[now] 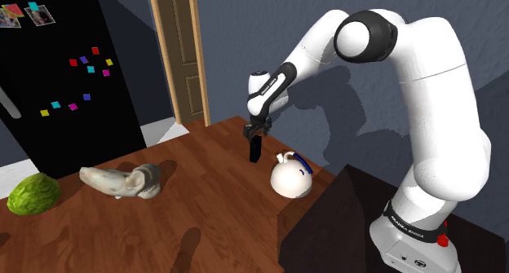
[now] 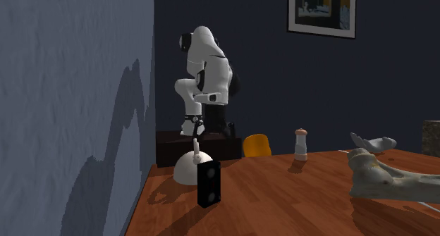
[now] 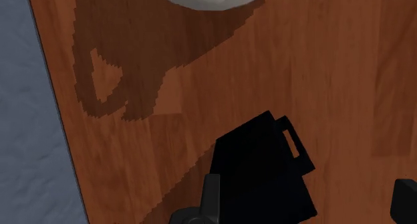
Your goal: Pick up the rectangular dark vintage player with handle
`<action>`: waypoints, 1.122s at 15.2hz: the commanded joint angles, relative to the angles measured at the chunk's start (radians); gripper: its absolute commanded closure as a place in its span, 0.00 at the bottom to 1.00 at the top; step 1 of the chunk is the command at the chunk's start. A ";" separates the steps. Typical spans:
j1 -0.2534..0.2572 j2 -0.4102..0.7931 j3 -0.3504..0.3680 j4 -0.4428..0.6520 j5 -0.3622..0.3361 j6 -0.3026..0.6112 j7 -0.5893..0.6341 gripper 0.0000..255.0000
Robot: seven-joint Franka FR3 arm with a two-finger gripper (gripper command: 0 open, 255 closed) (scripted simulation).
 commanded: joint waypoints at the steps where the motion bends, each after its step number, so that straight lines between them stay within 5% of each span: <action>1: -0.002 0.073 -0.010 0.069 -0.002 0.007 0.011 0.00; 11: -0.002 0.158 -0.012 0.094 -0.003 0.068 0.017 0.00; 12: -0.002 0.158 -0.012 0.094 -0.003 0.068 0.017 1.00; 17: -0.002 0.158 -0.012 0.094 -0.003 0.067 0.017 1.00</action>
